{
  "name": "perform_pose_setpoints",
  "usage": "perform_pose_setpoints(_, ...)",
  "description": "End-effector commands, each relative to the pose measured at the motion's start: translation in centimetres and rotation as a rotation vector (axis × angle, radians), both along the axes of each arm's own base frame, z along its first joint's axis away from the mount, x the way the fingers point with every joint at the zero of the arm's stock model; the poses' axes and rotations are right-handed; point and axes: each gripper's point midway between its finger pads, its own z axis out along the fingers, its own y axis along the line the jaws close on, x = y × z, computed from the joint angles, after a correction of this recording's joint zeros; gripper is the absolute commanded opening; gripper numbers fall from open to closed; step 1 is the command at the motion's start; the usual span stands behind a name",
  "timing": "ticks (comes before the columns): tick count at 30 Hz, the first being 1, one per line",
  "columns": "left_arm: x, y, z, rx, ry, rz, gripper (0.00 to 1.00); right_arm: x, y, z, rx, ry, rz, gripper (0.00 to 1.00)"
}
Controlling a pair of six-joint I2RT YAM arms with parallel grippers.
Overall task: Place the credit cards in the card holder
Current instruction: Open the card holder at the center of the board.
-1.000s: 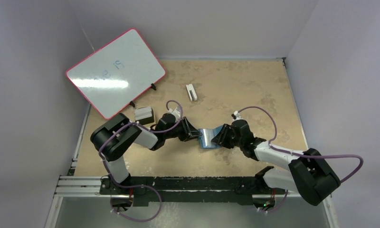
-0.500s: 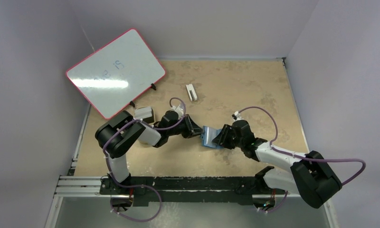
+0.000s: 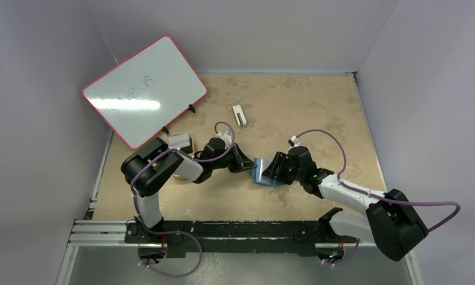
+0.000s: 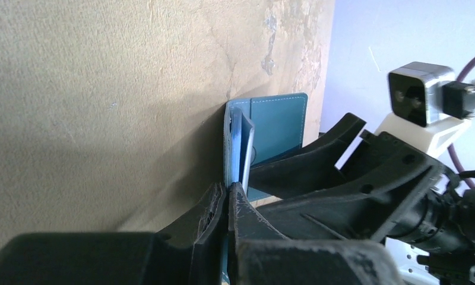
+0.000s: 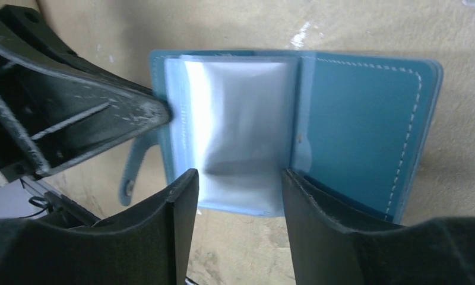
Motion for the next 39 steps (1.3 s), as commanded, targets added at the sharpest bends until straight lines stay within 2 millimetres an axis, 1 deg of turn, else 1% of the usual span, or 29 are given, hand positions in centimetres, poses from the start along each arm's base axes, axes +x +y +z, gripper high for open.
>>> perform_pose_setpoints(1,0.2,-0.6,3.0,-0.043,-0.086,-0.01,0.0,1.6,0.4,3.3,-0.015,-0.072,-0.018,0.59)
perform_pose_setpoints(4,0.2,-0.1,3.3,-0.017,-0.102,0.002,0.0,2.0,0.5,3.8,-0.034,-0.074,-0.012,0.63)
perform_pose_setpoints(9,0.3,0.3,3.6,0.017,-0.12,0.008,0.0,2.3,0.7,3.4,-0.067,-0.055,-0.008,0.67)
perform_pose_setpoints(11,0.3,0.4,3.7,0.025,-0.124,0.01,0.0,2.5,1.0,3.5,-0.061,-0.058,0.005,0.68)
perform_pose_setpoints(14,0.2,0.5,3.8,0.023,-0.128,0.007,0.0,2.5,1.4,3.2,-0.058,-0.049,0.012,0.69)
perform_pose_setpoints(25,0.0,0.6,4.1,0.023,-0.134,0.003,0.0,2.5,1.7,1.7,-0.079,-0.025,0.024,0.69)
perform_pose_setpoints(28,0.0,0.6,3.9,0.027,-0.131,0.005,0.0,2.5,1.9,1.7,-0.076,-0.025,0.035,0.69)
perform_pose_setpoints(33,0.0,0.5,4.3,0.014,-0.126,0.005,0.0,2.8,1.0,1.0,-0.142,-0.014,0.014,0.69)
perform_pose_setpoints(35,-0.1,0.8,4.1,0.045,-0.129,0.007,0.0,3.0,0.2,0.6,-0.208,0.003,-0.005,0.68)
perform_pose_setpoints(37,0.0,1.4,3.8,0.082,-0.136,0.015,0.0,2.6,-1.2,0.0,-0.286,0.036,-0.019,0.67)
perform_pose_setpoints(38,-0.1,1.6,3.6,0.099,-0.137,0.019,0.0,2.7,-1.5,0.0,-0.305,0.035,-0.027,0.67)
perform_pose_setpoints(39,-0.1,1.9,3.4,0.109,-0.137,0.025,0.0,2.3,-2.1,-0.2,-0.332,0.047,-0.029,0.66)
